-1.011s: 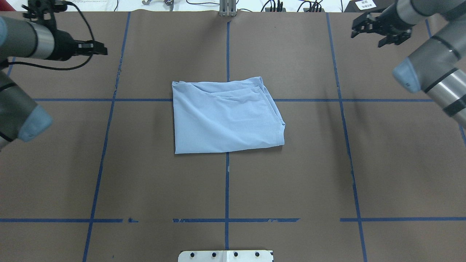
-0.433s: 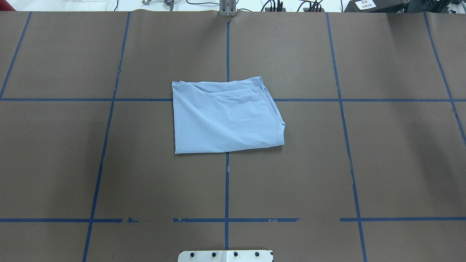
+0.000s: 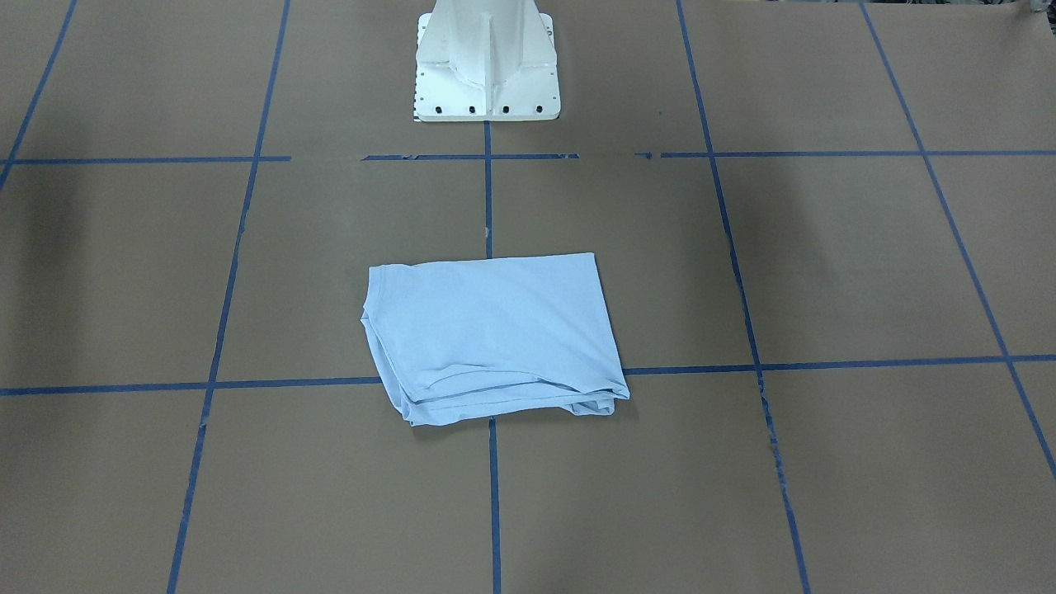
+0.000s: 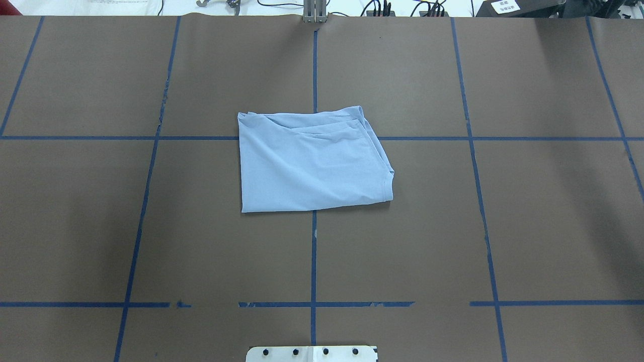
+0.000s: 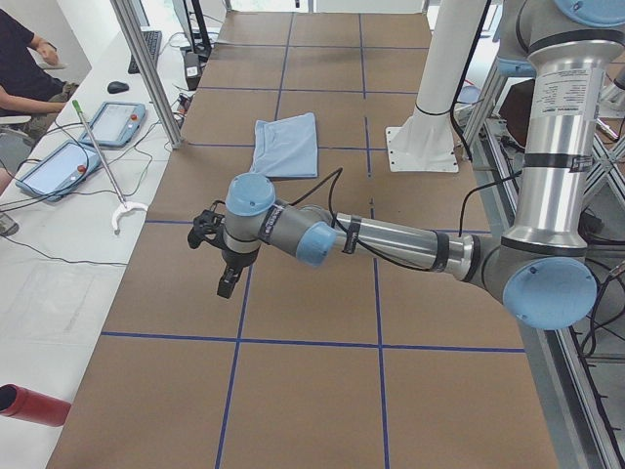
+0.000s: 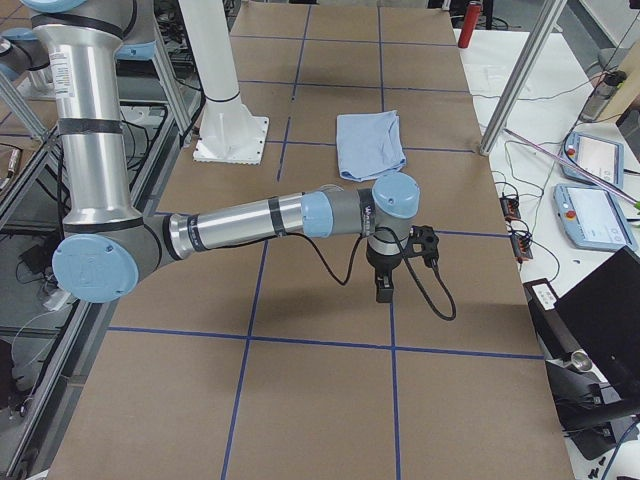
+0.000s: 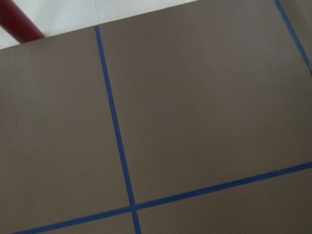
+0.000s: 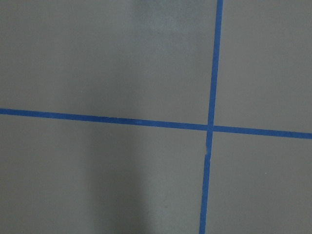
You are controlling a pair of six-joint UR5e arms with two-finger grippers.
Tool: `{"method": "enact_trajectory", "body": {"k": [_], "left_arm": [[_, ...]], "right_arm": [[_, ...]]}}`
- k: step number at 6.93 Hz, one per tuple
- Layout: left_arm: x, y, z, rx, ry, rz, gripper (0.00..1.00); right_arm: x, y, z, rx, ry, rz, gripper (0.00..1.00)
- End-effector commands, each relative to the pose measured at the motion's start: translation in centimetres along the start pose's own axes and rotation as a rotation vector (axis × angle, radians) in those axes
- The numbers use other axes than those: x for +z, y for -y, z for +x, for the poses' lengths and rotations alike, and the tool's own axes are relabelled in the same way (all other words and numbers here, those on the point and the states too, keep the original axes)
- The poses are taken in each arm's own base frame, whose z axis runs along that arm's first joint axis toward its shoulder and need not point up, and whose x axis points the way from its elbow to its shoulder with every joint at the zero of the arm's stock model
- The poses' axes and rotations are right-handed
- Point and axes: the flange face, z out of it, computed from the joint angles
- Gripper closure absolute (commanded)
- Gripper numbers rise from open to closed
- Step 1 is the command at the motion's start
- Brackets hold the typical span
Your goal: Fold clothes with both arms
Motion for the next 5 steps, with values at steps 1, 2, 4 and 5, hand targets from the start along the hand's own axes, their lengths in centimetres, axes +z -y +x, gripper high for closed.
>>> {"method": "enact_trajectory", "body": {"k": [1,2,4,5], "left_arm": [[-0.4,-1.9,0.0,0.004,-0.002,0.006,0.0],[-0.2,-2.3,0.3,-0.007,-0.06,-0.01,0.0],[-0.6,-2.8,0.7,-0.043,-0.162,-0.032,0.0],[-1.0,-2.9,0.6,-0.075,-0.159,-0.056,0.0]], "right_arm": [[1.2,-0.2,-1.1,-0.025,-0.006,-0.024,0.0],[2.1,-0.2,-1.5,-0.032,-0.013,-0.04,0.0],[3.7,-0.8,-0.1,-0.006,-0.014,-0.075,0.0],[3.9,-0.7,-0.1,-0.003,-0.013,-0.079,0.0]]}}
